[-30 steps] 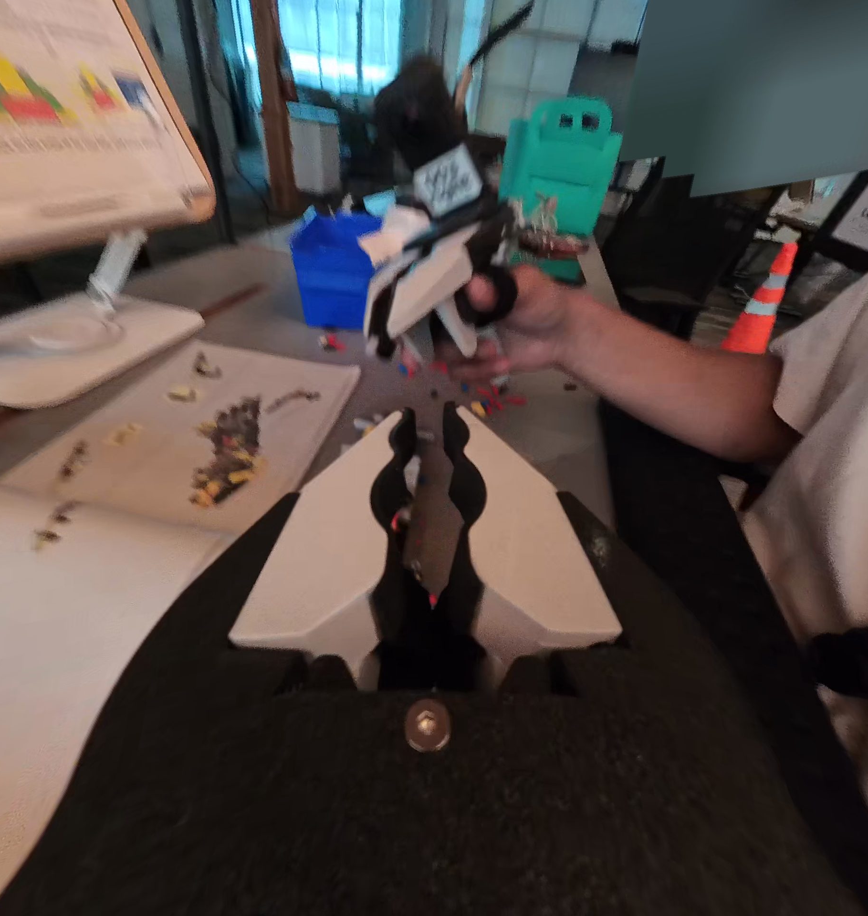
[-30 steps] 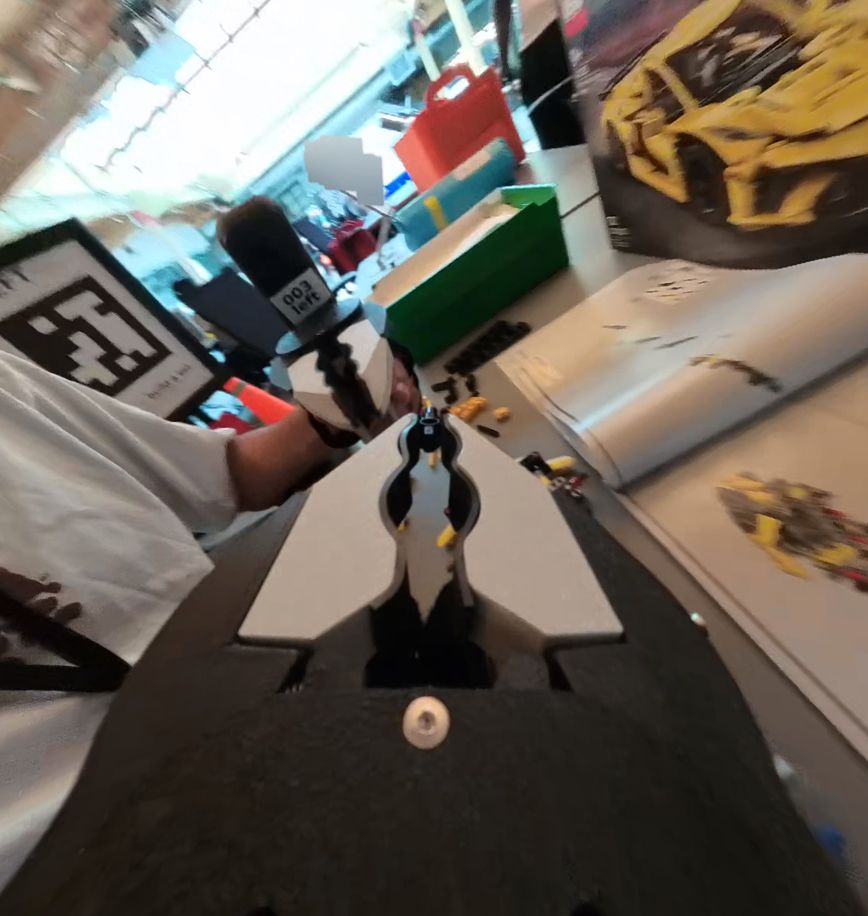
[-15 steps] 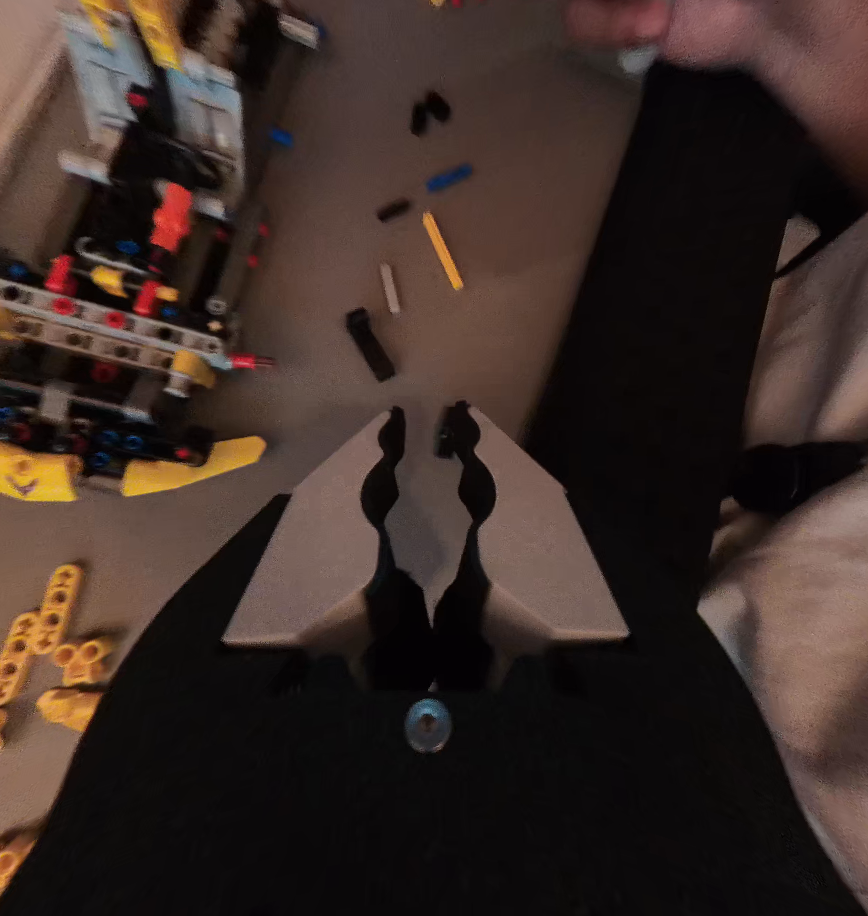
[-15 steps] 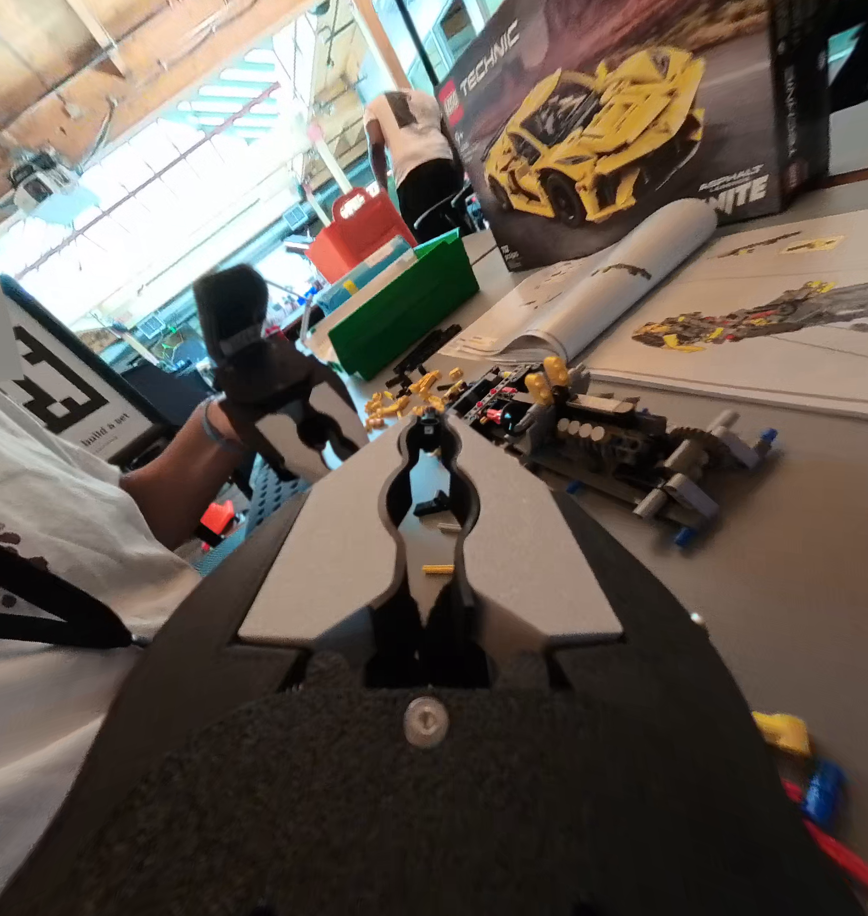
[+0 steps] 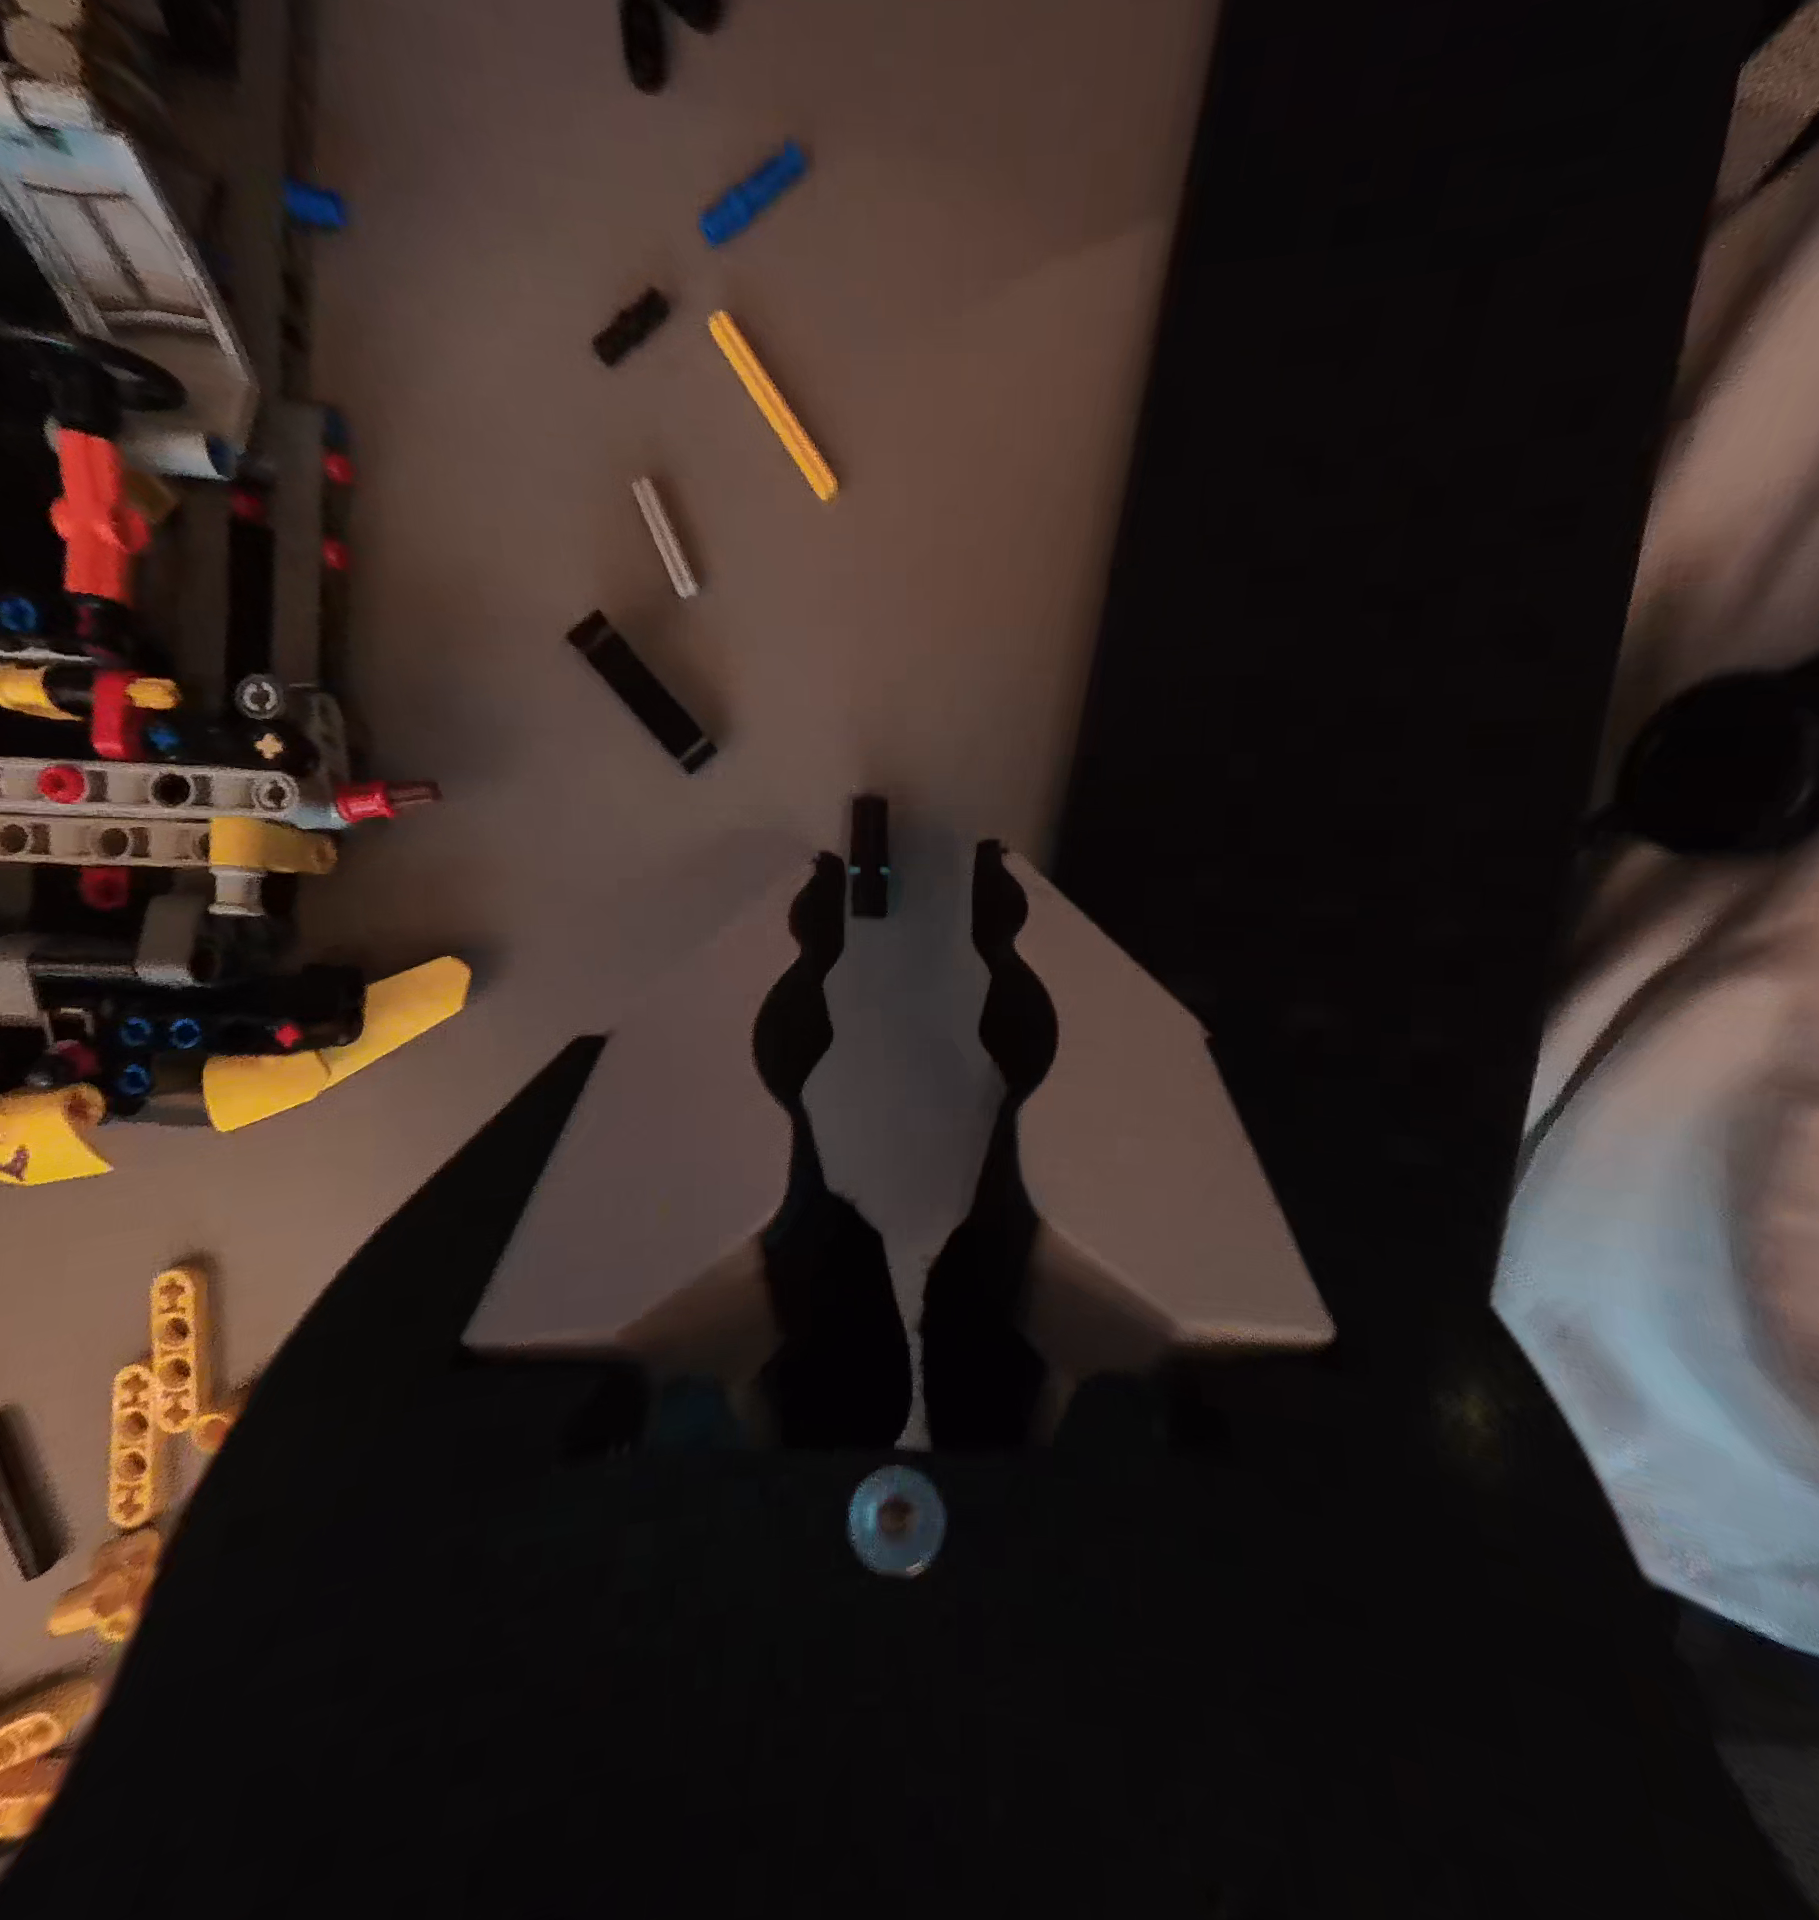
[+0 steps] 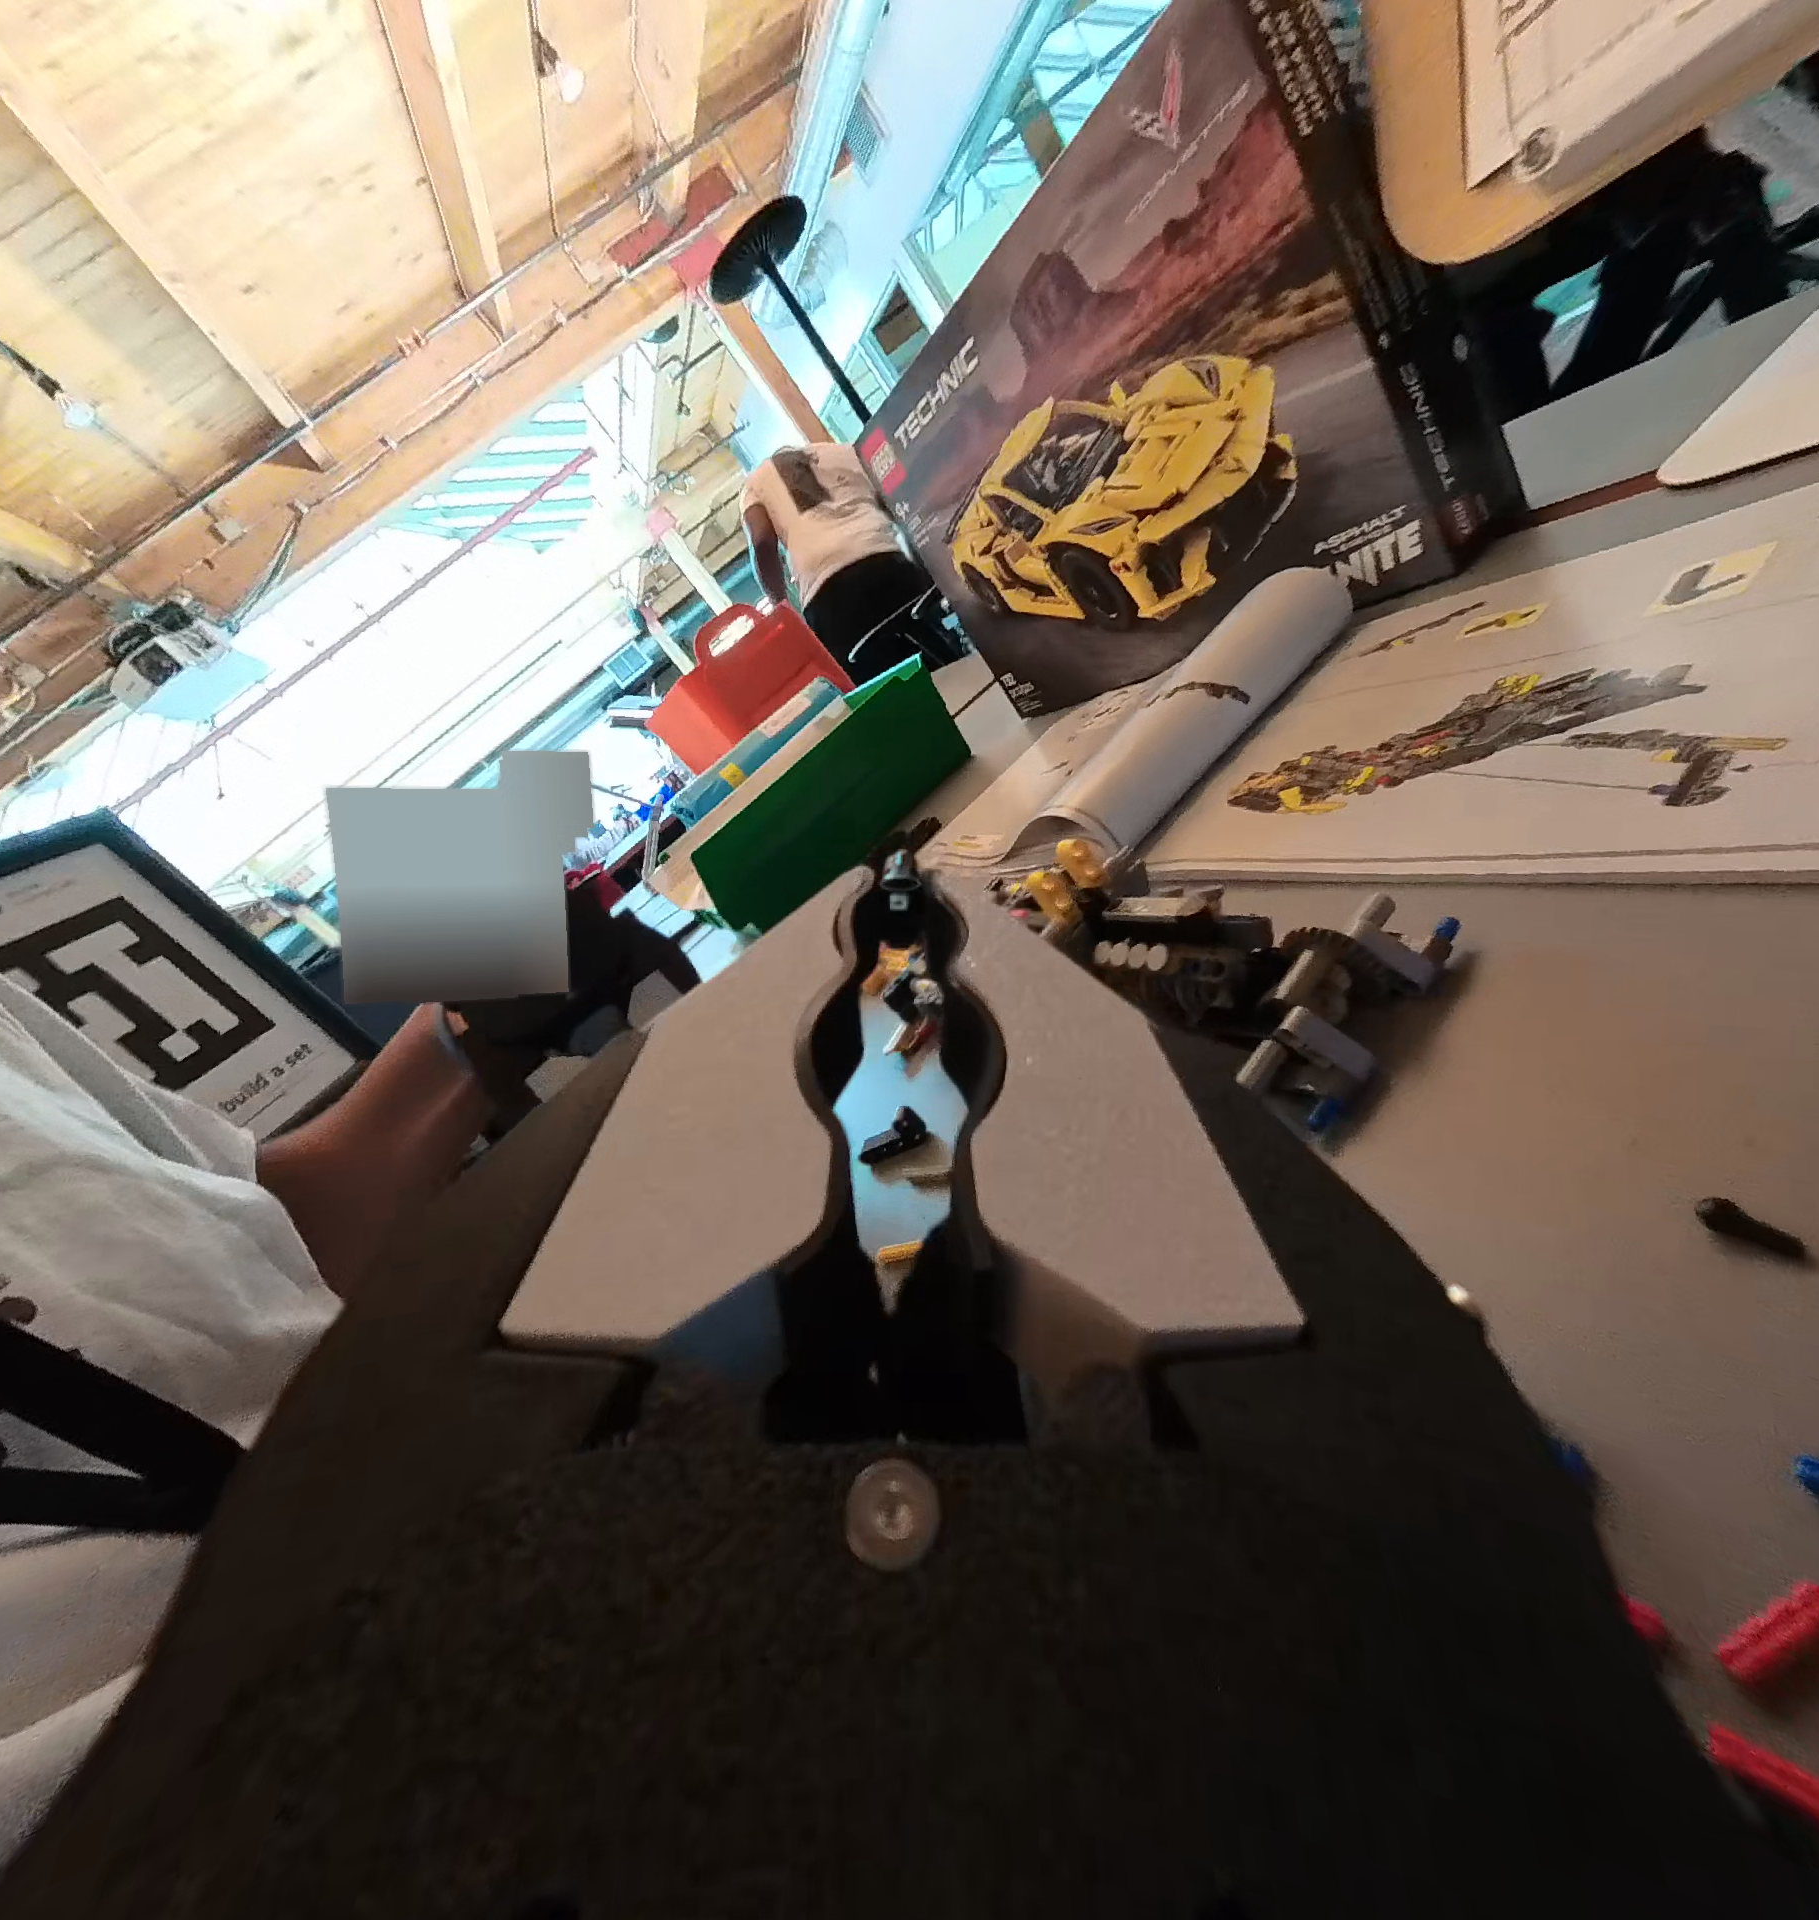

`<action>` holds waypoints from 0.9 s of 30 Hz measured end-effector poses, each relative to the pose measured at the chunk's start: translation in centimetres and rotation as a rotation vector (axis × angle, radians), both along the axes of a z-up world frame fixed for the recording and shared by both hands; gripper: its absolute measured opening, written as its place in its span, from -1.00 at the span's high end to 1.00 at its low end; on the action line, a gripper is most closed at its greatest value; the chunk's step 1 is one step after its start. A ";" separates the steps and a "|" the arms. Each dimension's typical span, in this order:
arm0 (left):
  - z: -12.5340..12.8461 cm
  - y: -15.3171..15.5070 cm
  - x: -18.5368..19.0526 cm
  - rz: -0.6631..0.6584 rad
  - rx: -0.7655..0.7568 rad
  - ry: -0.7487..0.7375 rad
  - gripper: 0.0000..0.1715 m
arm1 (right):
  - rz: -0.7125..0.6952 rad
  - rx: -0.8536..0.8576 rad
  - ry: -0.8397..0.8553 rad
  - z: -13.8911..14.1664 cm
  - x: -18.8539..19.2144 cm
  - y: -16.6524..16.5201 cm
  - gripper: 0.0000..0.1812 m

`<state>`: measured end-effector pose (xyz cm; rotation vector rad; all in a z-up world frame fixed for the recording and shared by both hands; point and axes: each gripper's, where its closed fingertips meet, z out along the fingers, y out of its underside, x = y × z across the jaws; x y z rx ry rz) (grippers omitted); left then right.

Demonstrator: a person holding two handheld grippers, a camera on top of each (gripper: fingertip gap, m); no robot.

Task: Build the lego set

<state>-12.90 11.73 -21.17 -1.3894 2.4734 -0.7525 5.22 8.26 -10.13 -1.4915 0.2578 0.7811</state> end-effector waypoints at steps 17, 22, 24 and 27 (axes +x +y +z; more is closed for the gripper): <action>3.0 2.8 3.9 -0.083 0.133 -0.505 0.94 | 0.130 -0.020 -0.133 -0.3 -3.5 1.0 0.94; 8.0 5.2 5.5 -0.060 0.398 -0.856 0.96 | 0.294 -0.044 -0.190 0.0 -8.1 3.3 0.94; 8.8 5.9 5.8 -0.039 0.396 -0.897 0.96 | 0.364 -0.051 -0.208 0.5 -9.7 4.6 0.93; 9.9 5.5 6.0 0.032 0.111 -0.886 0.96 | 0.434 -0.108 -0.226 0.6 -10.5 7.1 0.93</action>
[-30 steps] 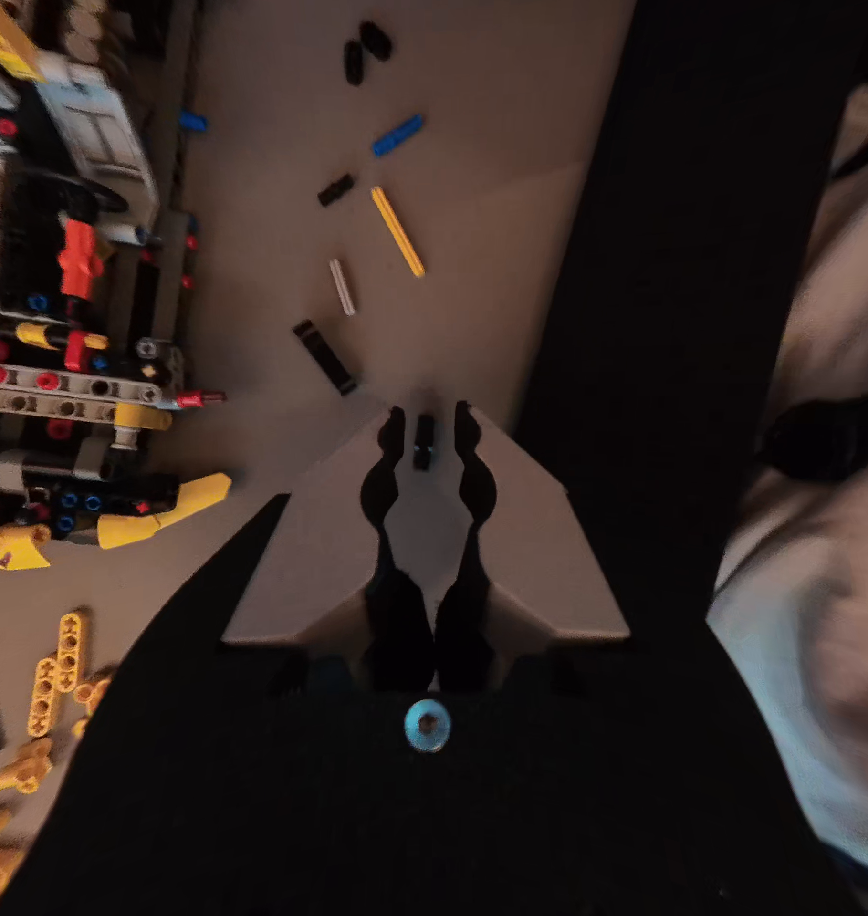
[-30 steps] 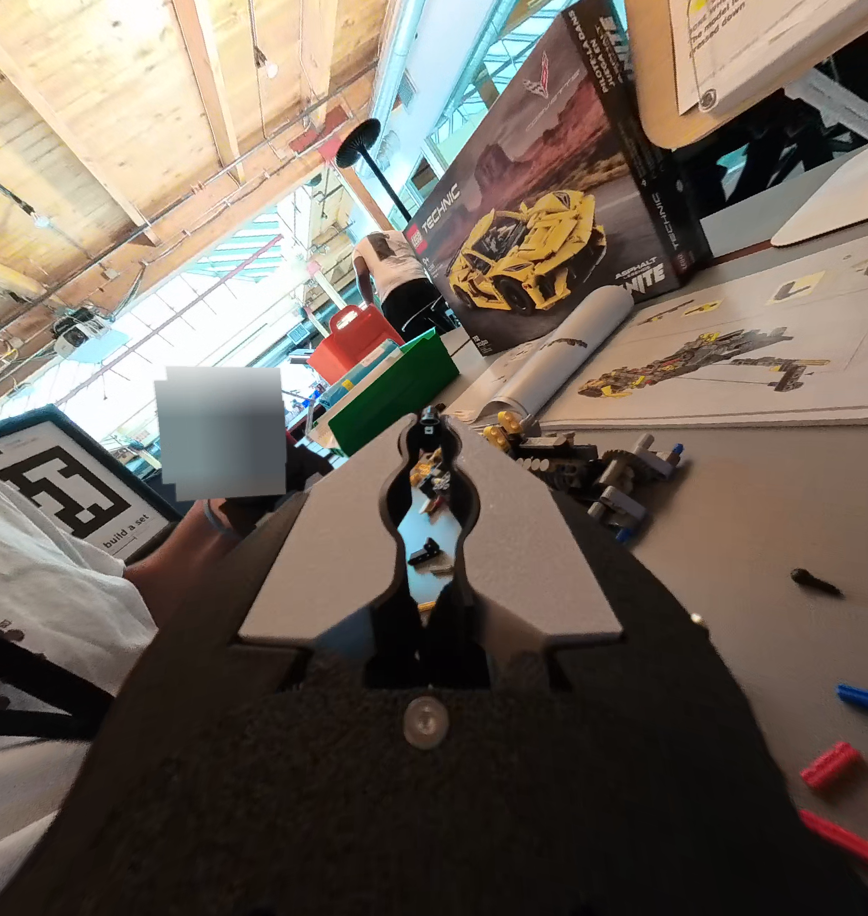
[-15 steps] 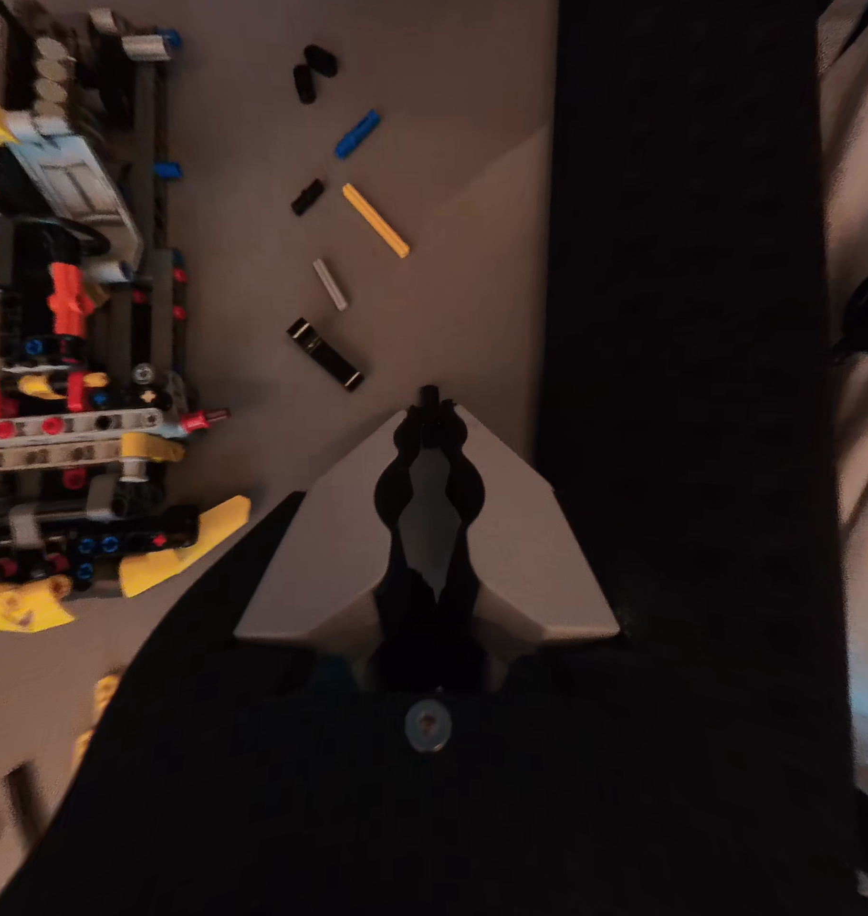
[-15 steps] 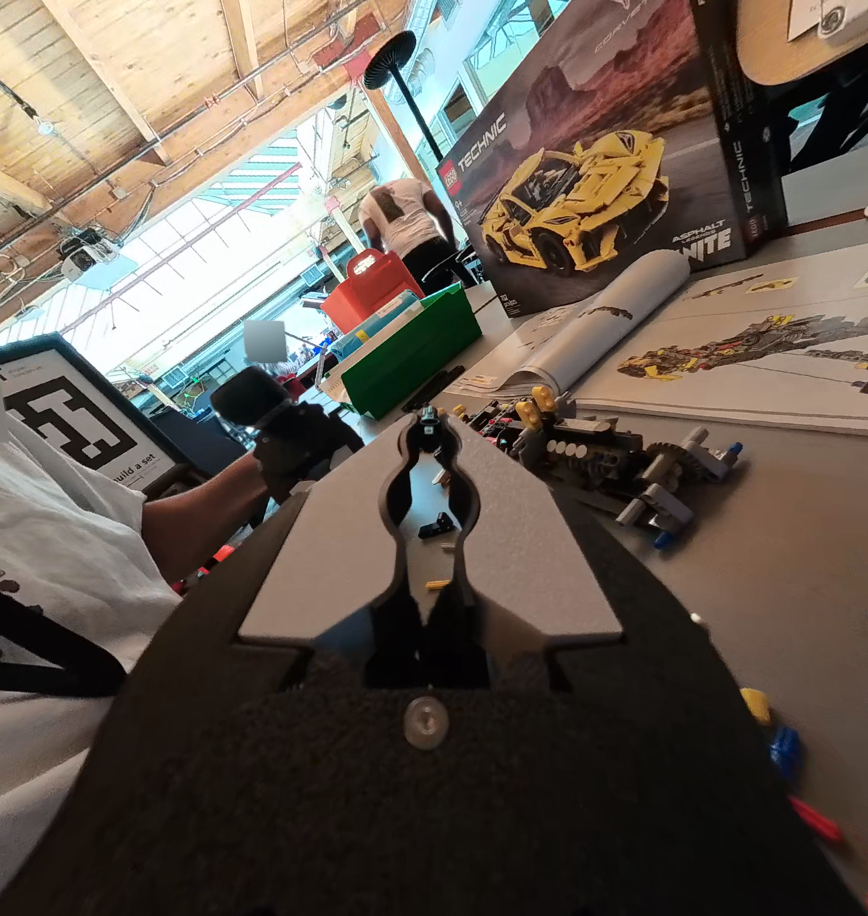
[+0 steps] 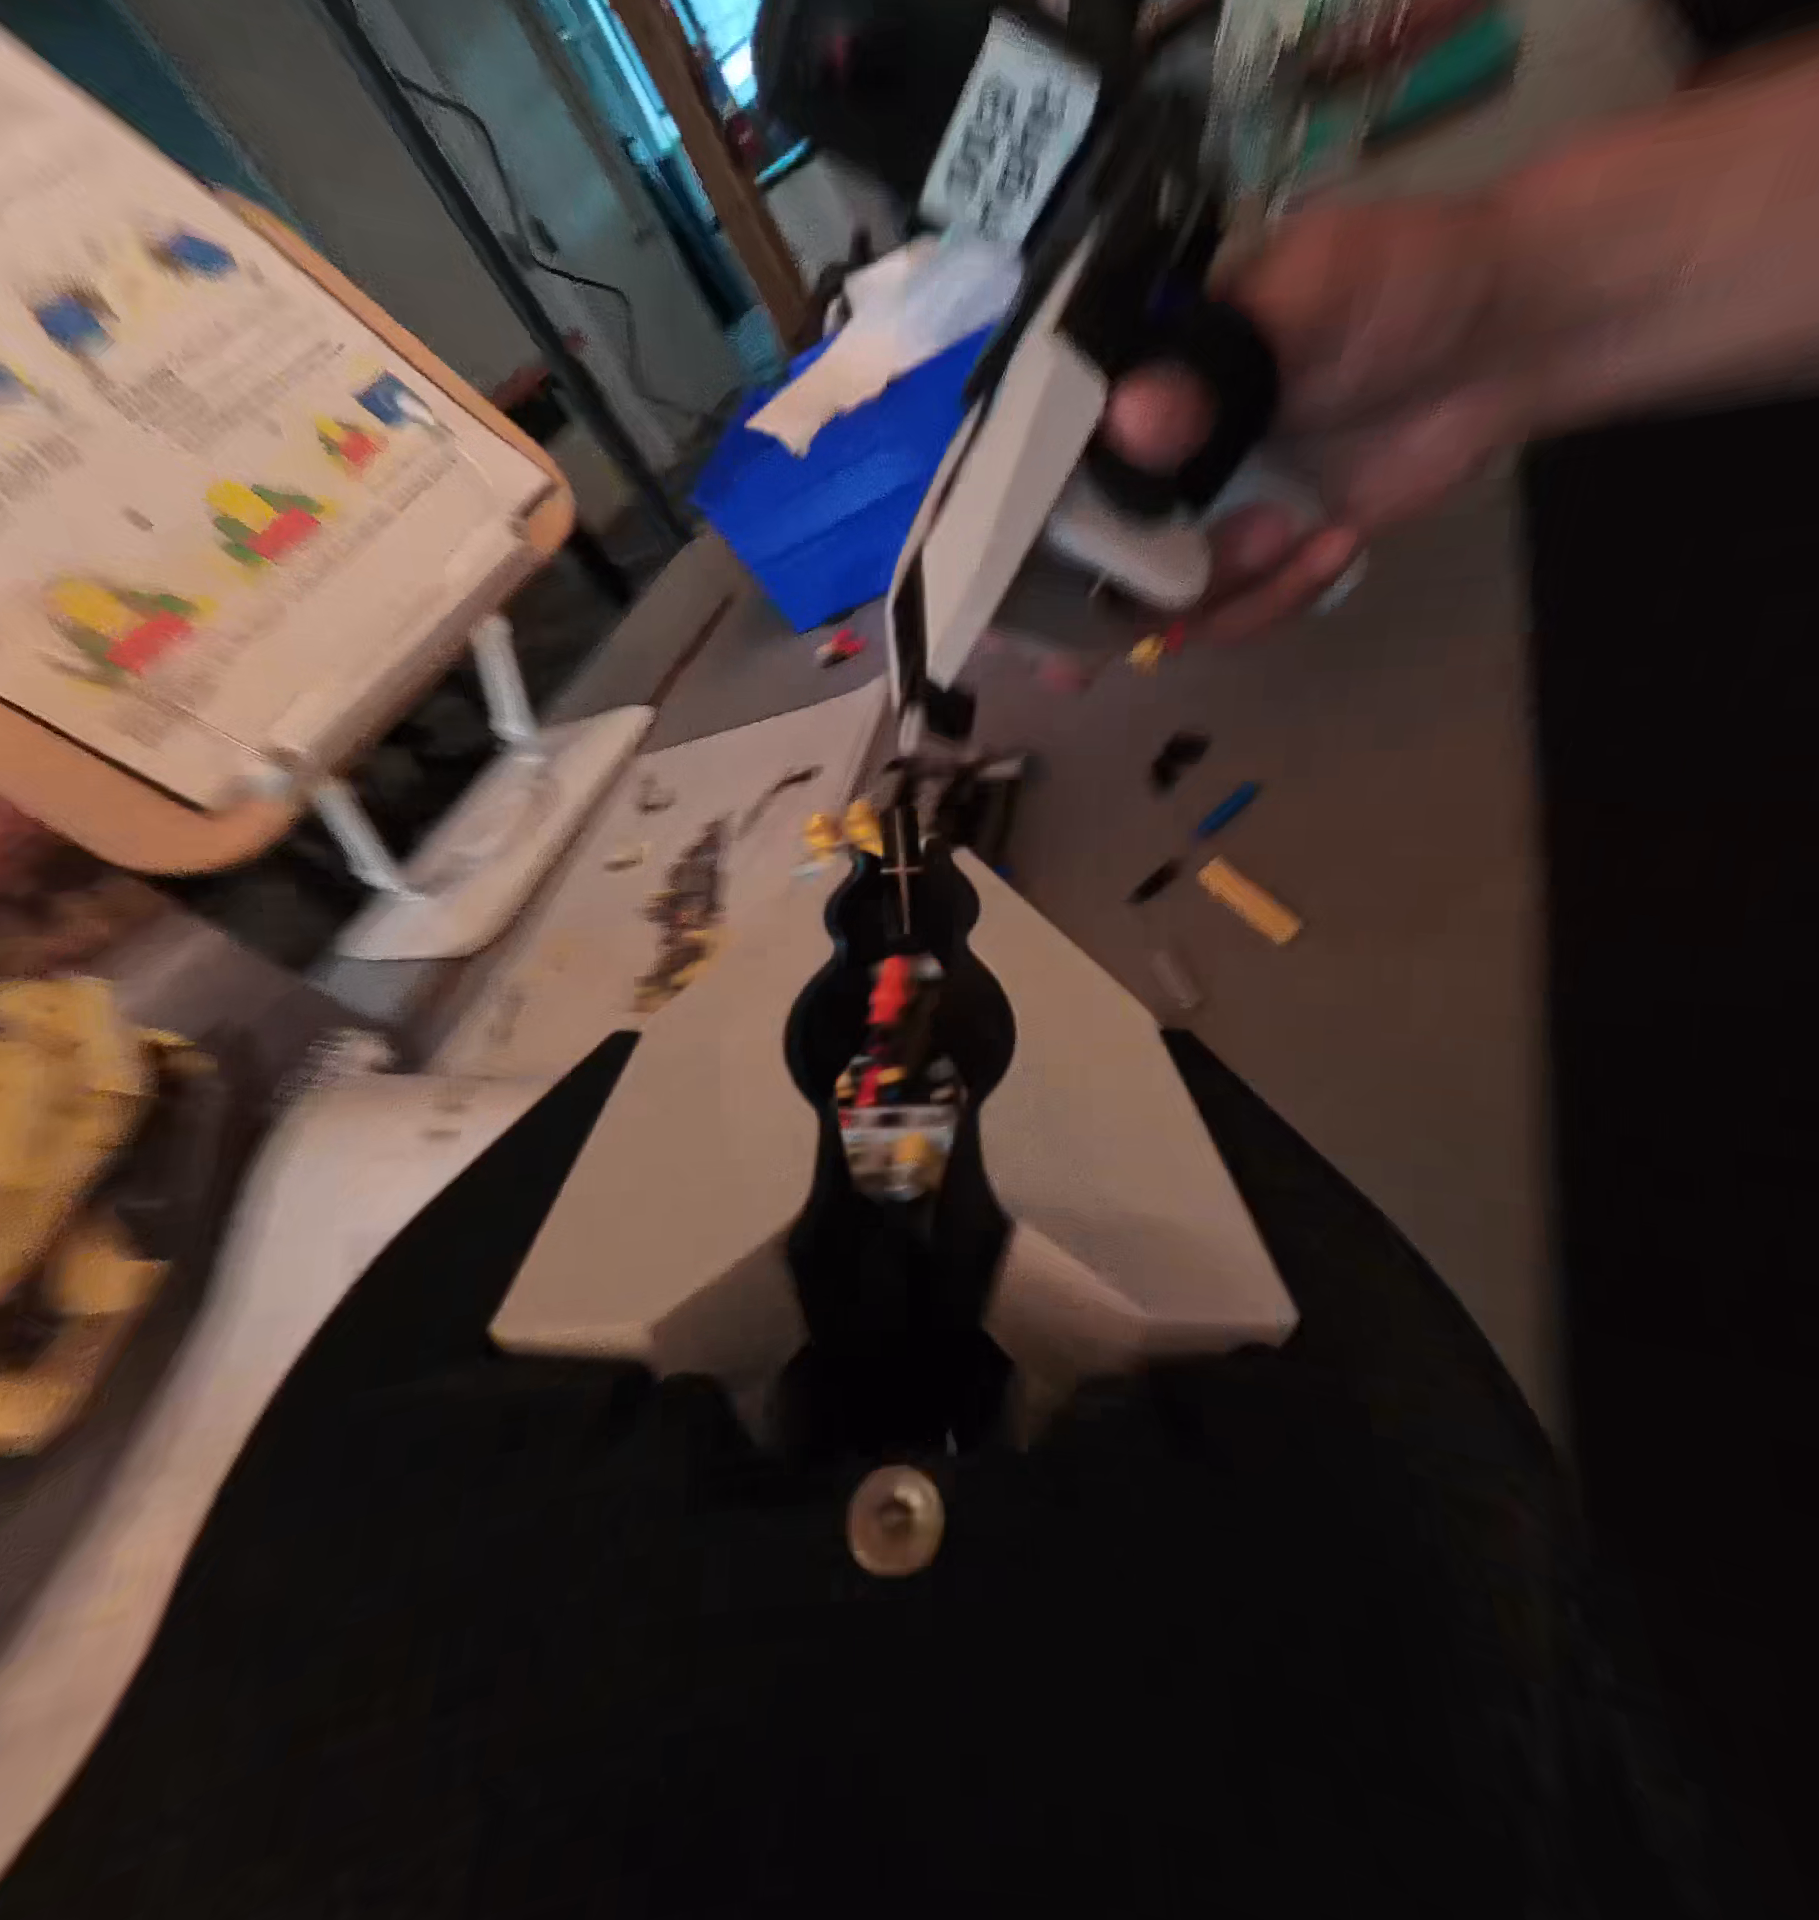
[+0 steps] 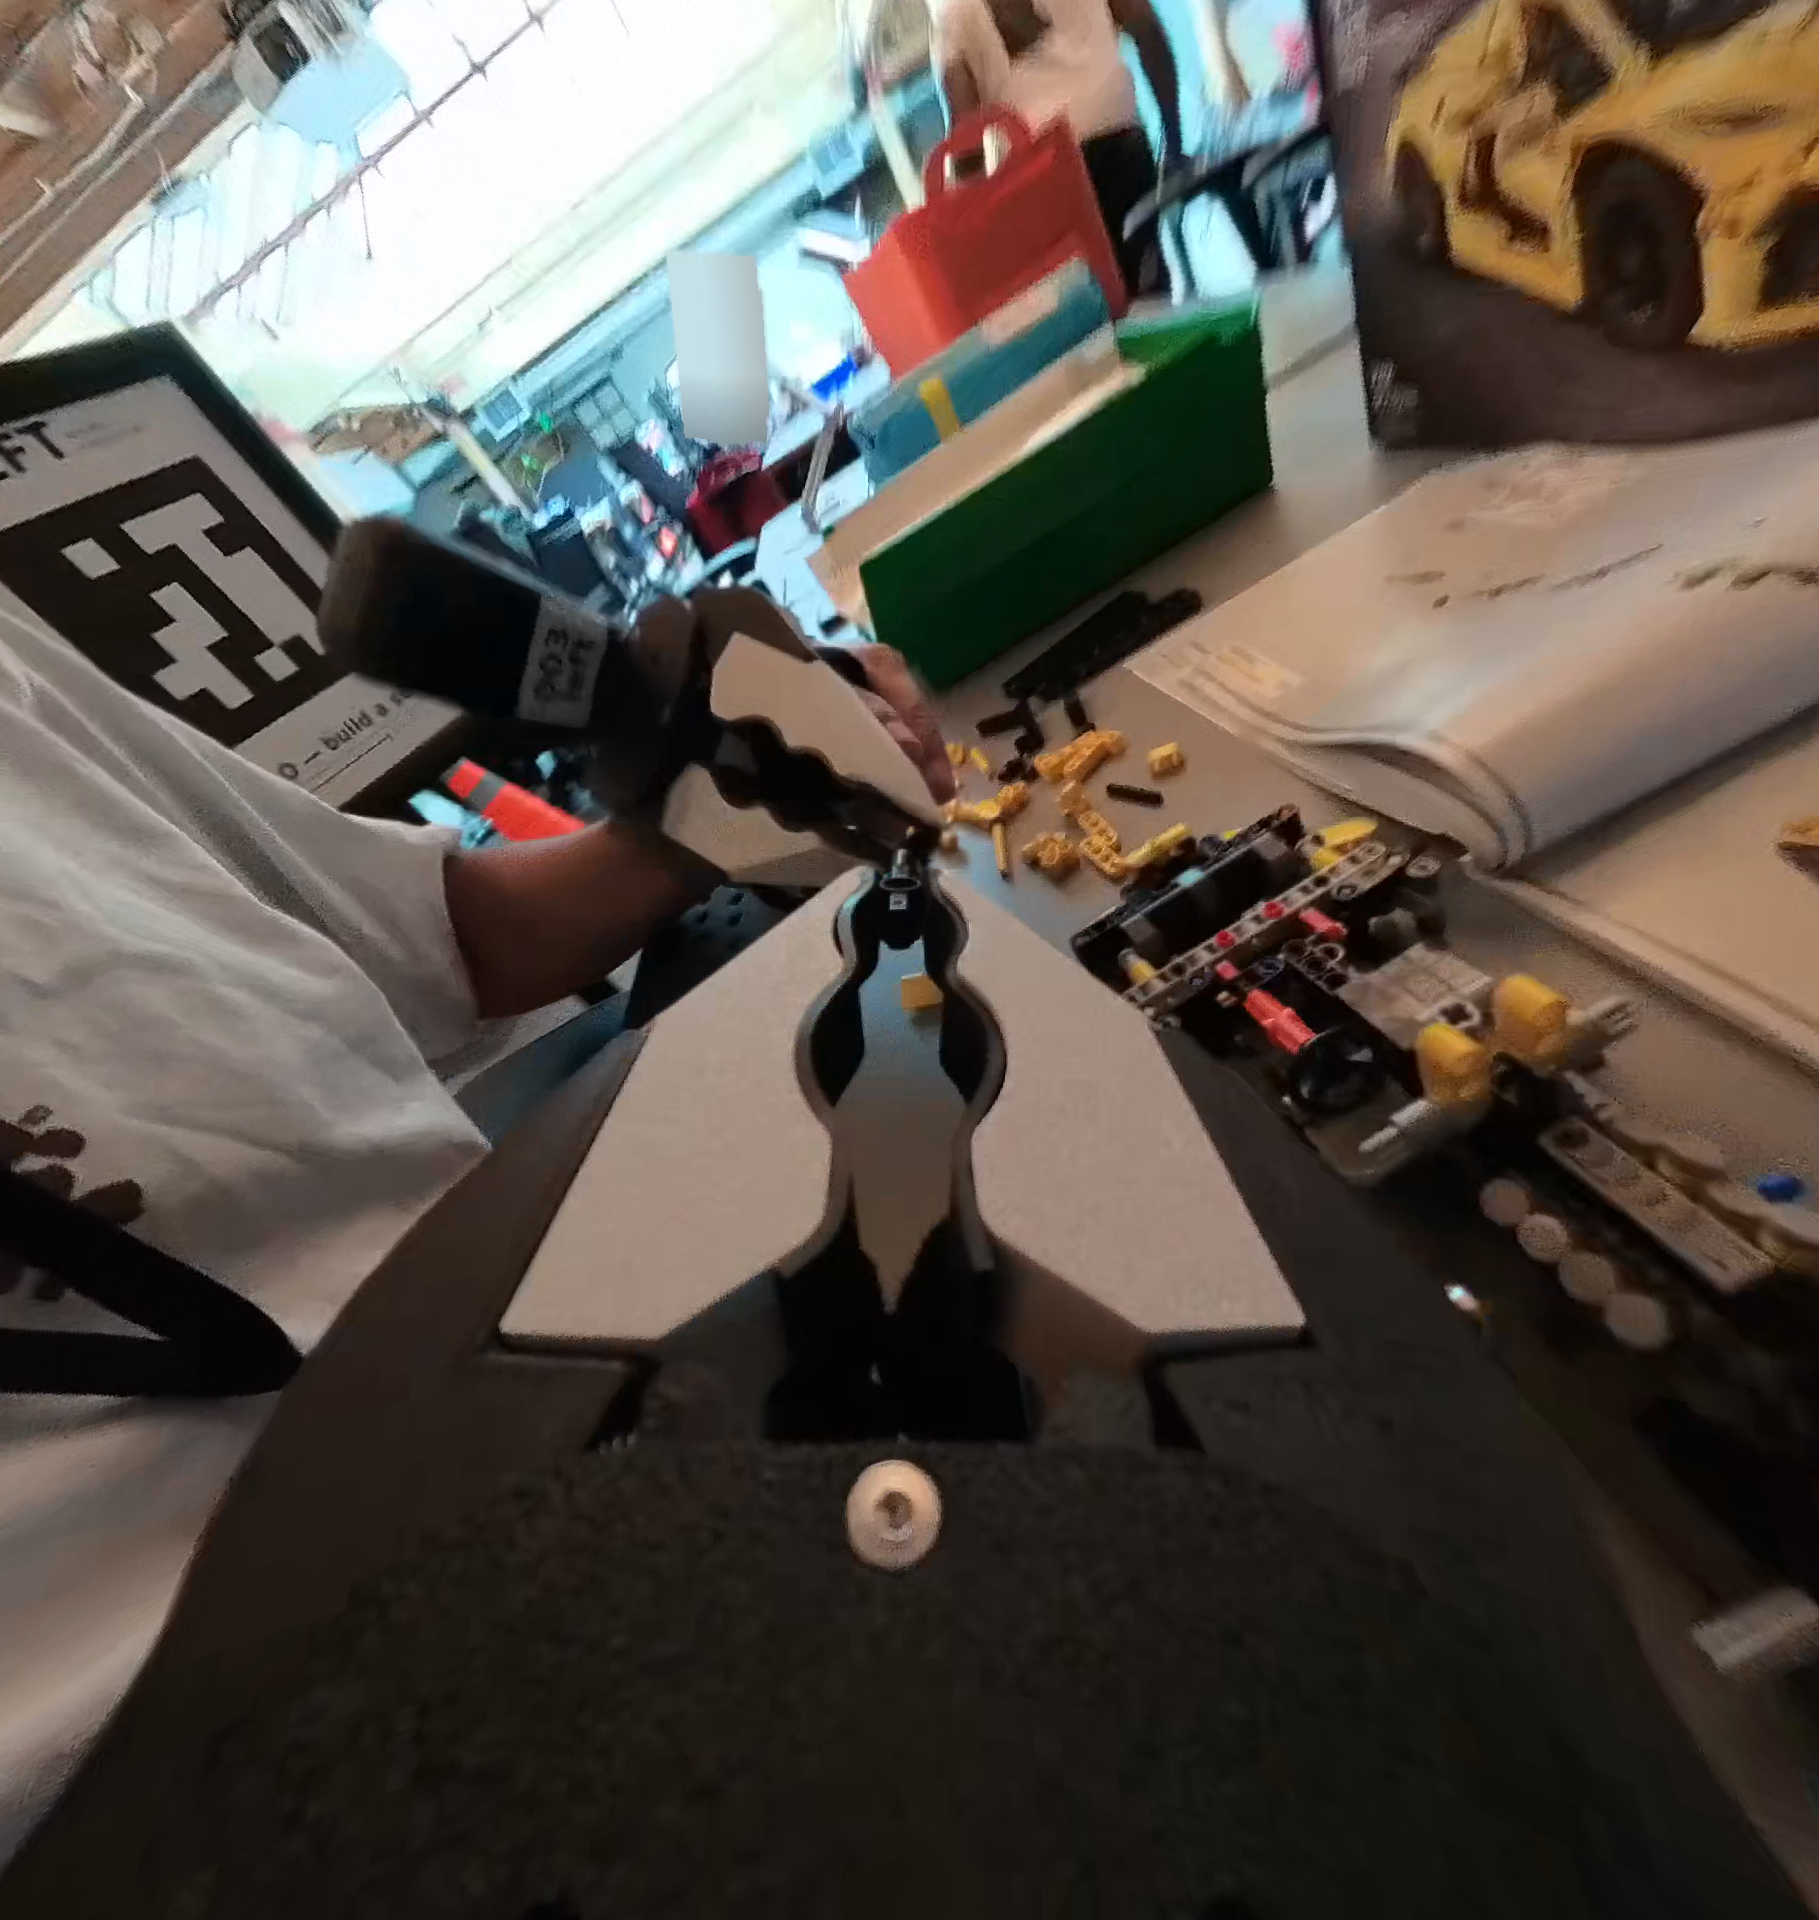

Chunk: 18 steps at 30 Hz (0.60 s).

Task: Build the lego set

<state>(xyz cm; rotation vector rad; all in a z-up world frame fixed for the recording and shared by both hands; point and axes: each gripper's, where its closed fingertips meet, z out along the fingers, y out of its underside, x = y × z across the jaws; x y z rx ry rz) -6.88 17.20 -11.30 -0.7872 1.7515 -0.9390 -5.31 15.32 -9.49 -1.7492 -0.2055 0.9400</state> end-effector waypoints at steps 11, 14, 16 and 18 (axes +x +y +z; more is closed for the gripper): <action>0.4 0.7 -1.2 -0.169 -0.648 0.213 0.95 | 0.213 -0.288 0.282 0.2 -1.1 2.9 0.94; 0.5 0.8 -1.3 -0.182 -0.723 0.243 0.94 | 0.207 -0.285 0.221 -0.3 -1.1 3.1 0.94; 0.5 0.8 -1.3 -0.196 -0.772 0.261 0.95 | 0.229 -0.259 0.183 -0.2 -1.3 2.9 0.93; 0.4 0.5 -1.6 -0.232 -0.835 0.307 0.94 | 0.251 -0.233 0.128 -0.3 -1.6 2.8 0.93</action>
